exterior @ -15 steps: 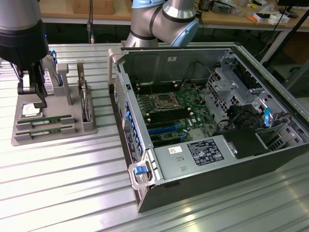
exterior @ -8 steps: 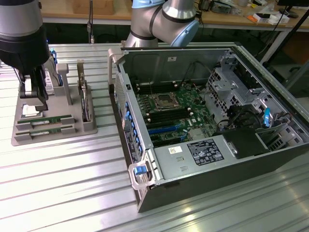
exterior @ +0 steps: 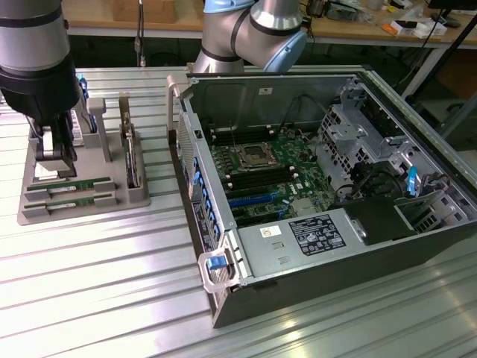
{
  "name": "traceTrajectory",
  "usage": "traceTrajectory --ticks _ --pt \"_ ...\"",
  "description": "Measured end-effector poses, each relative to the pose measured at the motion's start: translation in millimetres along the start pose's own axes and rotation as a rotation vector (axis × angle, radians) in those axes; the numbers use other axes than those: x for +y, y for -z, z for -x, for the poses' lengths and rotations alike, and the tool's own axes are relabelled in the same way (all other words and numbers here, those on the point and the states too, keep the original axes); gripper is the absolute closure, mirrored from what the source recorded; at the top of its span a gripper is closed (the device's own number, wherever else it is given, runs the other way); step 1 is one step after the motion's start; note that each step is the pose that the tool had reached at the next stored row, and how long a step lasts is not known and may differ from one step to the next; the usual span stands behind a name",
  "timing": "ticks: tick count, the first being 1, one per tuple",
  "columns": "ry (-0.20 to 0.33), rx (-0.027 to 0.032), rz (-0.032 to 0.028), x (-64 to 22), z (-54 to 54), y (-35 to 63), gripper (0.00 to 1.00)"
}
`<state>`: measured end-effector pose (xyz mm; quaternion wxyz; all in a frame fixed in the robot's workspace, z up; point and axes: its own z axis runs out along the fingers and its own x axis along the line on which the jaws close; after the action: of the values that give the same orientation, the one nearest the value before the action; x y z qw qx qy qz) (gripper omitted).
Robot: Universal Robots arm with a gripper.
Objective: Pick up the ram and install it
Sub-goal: 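Pick up the ram and move it above insertion slot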
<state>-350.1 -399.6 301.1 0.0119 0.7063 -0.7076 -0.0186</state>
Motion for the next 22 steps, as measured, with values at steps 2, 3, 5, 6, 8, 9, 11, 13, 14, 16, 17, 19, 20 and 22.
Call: traceTrajectory --ticks 2,3,5,6,8,9,11,13,14,16,17,19,20,22 --pt "0.000 0.0000 0.0000 -0.1 0.0 -2.4 0.64" --pt "0.000 0.0000 0.0000 -0.2 0.0 -3.8 0.64" --pt "0.001 0.0000 0.0000 -0.2 0.0 -5.5 0.64" --pt "0.001 0.0000 0.0000 -0.3 -0.1 -6.2 0.64" --pt "0.001 0.0000 0.0001 -0.4 -0.1 -9.2 0.64" --pt "0.001 0.0000 0.0001 -0.4 -0.1 -10.3 0.64" --pt "0.002 0.0001 0.0000 -0.6 -0.1 -13.1 0.64" --pt "0.002 0.0001 0.0001 -0.6 -0.2 -15.1 0.64" --pt "0.002 0.0001 0.0001 -0.7 -0.2 -15.7 0.64" --pt "0.002 0.0001 0.0000 -0.8 -0.2 -17.9 0.64" --pt "0.002 0.0000 0.0000 -0.8 -0.2 -19.4 0.64" --pt "0.003 0.0001 0.0001 -1.0 -0.2 -22.4 0.64" --pt "0.003 0.0001 0.0000 -1.0 -0.2 -23.5 0.64" --pt "0.003 0.0001 0.0001 -1.1 -0.2 -25.7 0.64"
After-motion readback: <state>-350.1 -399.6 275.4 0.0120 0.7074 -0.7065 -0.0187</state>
